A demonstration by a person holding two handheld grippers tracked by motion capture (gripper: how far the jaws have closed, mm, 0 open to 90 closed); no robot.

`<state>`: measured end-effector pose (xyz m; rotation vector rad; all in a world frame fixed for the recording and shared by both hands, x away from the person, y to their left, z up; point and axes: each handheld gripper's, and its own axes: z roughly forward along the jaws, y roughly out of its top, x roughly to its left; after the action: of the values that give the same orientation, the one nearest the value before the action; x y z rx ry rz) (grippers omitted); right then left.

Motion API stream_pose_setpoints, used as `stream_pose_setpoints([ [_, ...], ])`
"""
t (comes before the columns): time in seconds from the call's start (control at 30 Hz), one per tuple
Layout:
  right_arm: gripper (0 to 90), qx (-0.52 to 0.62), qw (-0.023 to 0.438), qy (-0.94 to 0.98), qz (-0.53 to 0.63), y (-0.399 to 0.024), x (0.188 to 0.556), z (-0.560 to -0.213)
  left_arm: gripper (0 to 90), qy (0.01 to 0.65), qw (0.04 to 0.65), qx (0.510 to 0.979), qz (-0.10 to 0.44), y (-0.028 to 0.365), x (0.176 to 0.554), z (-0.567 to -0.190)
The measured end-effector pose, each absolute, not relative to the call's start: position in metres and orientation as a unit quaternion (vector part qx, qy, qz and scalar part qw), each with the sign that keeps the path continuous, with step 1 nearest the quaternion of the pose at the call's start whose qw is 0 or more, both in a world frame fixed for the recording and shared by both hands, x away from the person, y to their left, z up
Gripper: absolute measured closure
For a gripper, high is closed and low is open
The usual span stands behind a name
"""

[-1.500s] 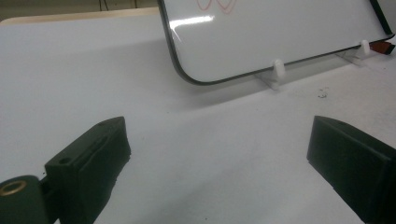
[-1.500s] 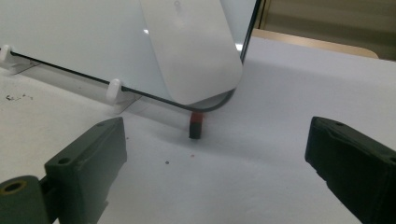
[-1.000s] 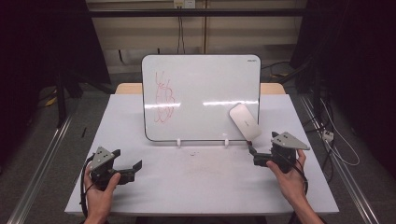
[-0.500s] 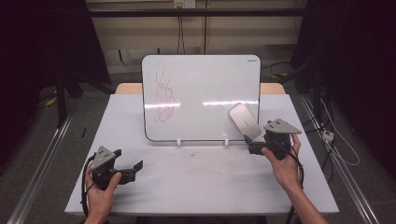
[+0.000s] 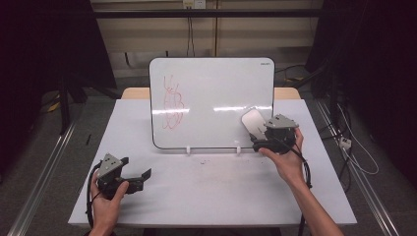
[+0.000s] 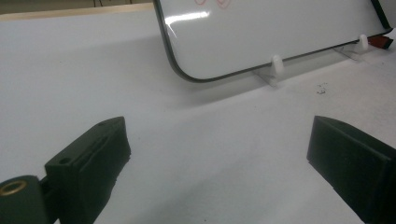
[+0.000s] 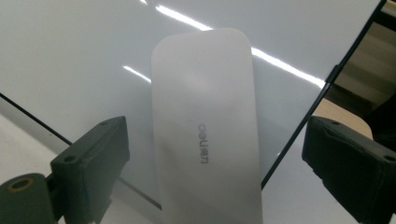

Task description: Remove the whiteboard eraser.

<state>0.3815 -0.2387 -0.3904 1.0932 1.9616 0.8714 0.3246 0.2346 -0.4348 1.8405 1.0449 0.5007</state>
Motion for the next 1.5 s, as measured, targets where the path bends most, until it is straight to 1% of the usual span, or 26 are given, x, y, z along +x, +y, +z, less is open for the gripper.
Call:
stream_pose_setpoints([
  [0.13, 10.8, 0.416, 0.369, 0.766, 0.323, -0.234, 0.386, -0.395, 5.5, 0.428, 0.464, 0.749, 0.201, 0.233, 0.326, -0.436],
  [0.23, 15.9, 0.415, 0.371, 0.767, 0.318, -0.233, 0.388, -0.397, 5.5, 0.428, 0.463, 0.750, 0.199, 0.234, 0.326, -0.436],
  [0.33, 18.1, 0.408, 0.376, 0.778, 0.295, -0.228, 0.387, -0.402, 5.5, 0.429, 0.463, 0.750, 0.199, 0.234, 0.326, -0.436],
  [0.47, 23.6, 0.401, 0.383, 0.784, 0.280, -0.224, 0.388, -0.410, 5.5, 0.426, 0.462, 0.752, 0.201, 0.234, 0.326, -0.436],
  [0.5, 23.3, 0.399, 0.384, 0.785, 0.277, -0.223, 0.389, -0.411, 5.5, 0.427, 0.463, 0.751, 0.200, 0.234, 0.325, -0.436],
  [0.7, 30.2, 0.401, 0.397, 0.781, 0.268, -0.222, 0.391, -0.414, 5.5, 0.429, 0.466, 0.747, 0.203, 0.235, 0.324, -0.435],
  [1.07, 31.3, 0.407, 0.394, 0.780, 0.266, -0.222, 0.393, -0.414, 5.5, 0.430, 0.460, 0.750, 0.201, 0.237, 0.324, -0.436],
  [1.3, 31.6, 0.412, 0.381, 0.781, 0.273, -0.224, 0.393, -0.412, 5.5, 0.431, 0.463, 0.748, 0.201, 0.237, 0.325, -0.436],
  [1.5, 31.6, 0.422, 0.360, 0.781, 0.287, -0.228, 0.394, -0.409, 5.5, 0.430, 0.463, 0.750, 0.199, 0.237, 0.325, -0.437],
])
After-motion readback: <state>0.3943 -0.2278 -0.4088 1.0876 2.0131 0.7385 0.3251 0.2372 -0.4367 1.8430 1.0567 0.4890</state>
